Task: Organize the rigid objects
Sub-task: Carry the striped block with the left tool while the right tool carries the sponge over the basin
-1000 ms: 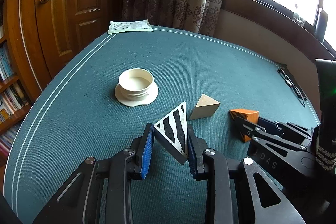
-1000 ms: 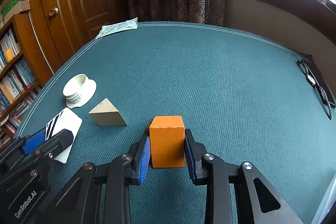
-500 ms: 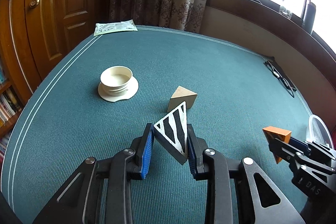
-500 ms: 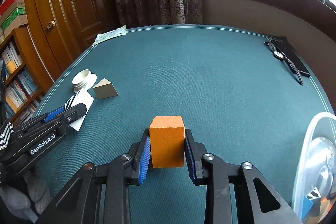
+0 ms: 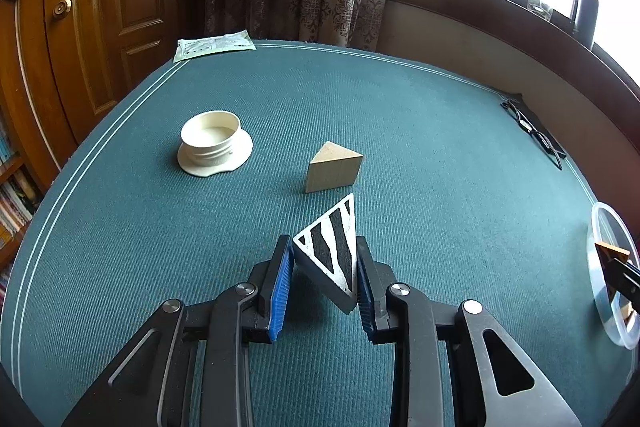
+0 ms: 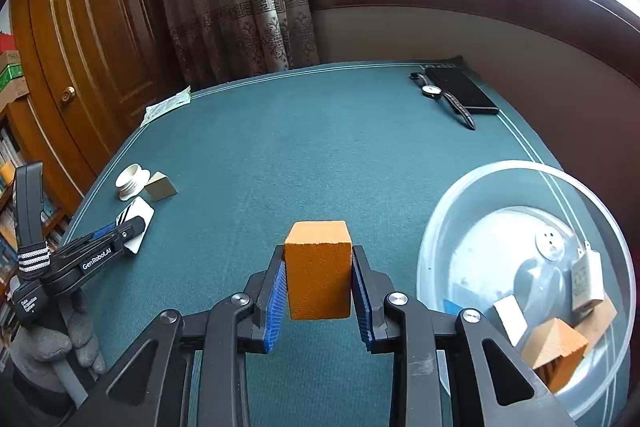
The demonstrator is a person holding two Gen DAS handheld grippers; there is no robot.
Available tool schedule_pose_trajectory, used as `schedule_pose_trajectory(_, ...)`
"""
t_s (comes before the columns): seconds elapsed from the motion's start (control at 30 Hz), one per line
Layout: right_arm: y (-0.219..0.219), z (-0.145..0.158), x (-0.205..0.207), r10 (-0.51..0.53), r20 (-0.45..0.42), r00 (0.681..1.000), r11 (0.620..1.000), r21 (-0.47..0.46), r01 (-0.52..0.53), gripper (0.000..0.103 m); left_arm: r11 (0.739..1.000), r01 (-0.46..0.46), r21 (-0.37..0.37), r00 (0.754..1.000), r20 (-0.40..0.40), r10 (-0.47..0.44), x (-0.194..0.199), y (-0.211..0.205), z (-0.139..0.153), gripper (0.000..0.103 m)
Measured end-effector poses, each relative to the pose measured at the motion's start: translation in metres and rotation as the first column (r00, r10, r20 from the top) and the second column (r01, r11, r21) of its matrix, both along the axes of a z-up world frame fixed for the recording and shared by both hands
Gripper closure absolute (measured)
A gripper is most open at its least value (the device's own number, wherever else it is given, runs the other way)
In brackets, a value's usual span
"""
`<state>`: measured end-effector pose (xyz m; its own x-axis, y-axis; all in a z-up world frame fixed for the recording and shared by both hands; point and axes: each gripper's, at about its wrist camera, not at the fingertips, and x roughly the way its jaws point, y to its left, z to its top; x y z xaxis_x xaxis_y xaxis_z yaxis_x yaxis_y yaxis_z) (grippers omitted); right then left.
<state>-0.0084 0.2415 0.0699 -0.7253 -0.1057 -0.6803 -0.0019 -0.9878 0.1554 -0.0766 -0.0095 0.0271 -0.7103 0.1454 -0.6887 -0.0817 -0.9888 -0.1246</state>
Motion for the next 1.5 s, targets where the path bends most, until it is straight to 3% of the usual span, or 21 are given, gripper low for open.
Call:
schedule_pose_trajectory(0.63, 0.114, 0.001, 0.036, -0.268, -0.026, 0.963, 0.963, -0.042, 0.267, 0.071, 0.998, 0.060, 0.024, 0.997, 0.049, -0.061, 0.036, 0.037, 0.000, 0.073)
schedule_pose_trajectory(1.07, 0.156, -0.014, 0.041, -0.318, 0.012, 0.948, 0.946, -0.063, 0.318, 0.071, 0.989, 0.145, 0.006, 0.988, 0.047, -0.145, 0.043, 0.086, 0.012, 0.073)
schedule_pose_trajectory(1.5, 0.175, -0.016, 0.050, -0.350, 0.001, 0.937, 0.933, -0.089, 0.349, 0.067, 0.962, 0.273, -0.010, 0.962, 0.021, -0.272, 0.049, 0.144, 0.028, 0.073)
